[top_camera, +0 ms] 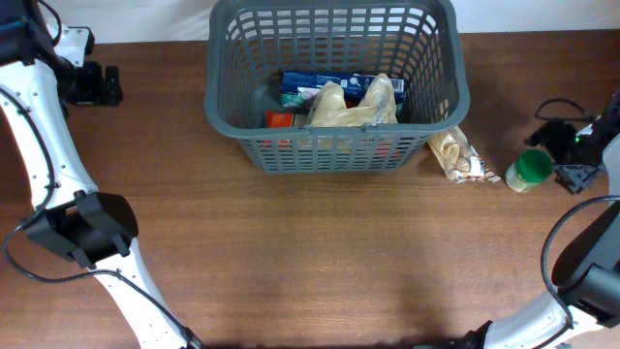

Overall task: Pack container
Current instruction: 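Reach the right gripper to the green-lidded jar and grasp it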

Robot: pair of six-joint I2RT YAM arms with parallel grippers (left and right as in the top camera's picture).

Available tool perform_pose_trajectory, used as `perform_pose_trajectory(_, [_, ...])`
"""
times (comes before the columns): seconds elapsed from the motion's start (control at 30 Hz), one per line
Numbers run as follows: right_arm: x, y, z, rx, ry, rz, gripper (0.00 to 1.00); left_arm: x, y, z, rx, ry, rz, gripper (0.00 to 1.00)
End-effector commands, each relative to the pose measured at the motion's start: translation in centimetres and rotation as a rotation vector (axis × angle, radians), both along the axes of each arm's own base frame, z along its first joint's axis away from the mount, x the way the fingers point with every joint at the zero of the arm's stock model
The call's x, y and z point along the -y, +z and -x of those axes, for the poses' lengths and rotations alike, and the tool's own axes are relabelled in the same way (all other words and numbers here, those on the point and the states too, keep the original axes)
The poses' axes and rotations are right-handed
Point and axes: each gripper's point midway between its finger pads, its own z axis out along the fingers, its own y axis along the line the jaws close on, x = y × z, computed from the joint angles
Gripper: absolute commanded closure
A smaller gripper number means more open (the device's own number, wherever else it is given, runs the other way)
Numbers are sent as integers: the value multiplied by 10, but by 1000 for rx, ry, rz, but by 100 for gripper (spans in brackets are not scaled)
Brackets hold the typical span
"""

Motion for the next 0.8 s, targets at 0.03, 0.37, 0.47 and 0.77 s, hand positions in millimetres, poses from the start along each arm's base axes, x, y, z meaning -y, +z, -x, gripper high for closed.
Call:
perform_pose_trajectory(0.03, [-12, 13, -11, 64, 23, -59, 6, -2, 0, 0, 4, 16, 8, 1])
perform_pose_trajectory(0.37, [-1, -19, 25, -137, -14, 86, 5, -2, 0, 0, 4, 16, 8, 1])
perform_pose_trajectory(0.47, [0, -30, 35, -174, -21, 99, 5, -2, 0, 0, 4, 15, 8, 1])
perform_pose_trajectory(0.77, [3, -43, 41, -190, -30, 125, 5, -2, 0, 0, 3, 16, 8, 1])
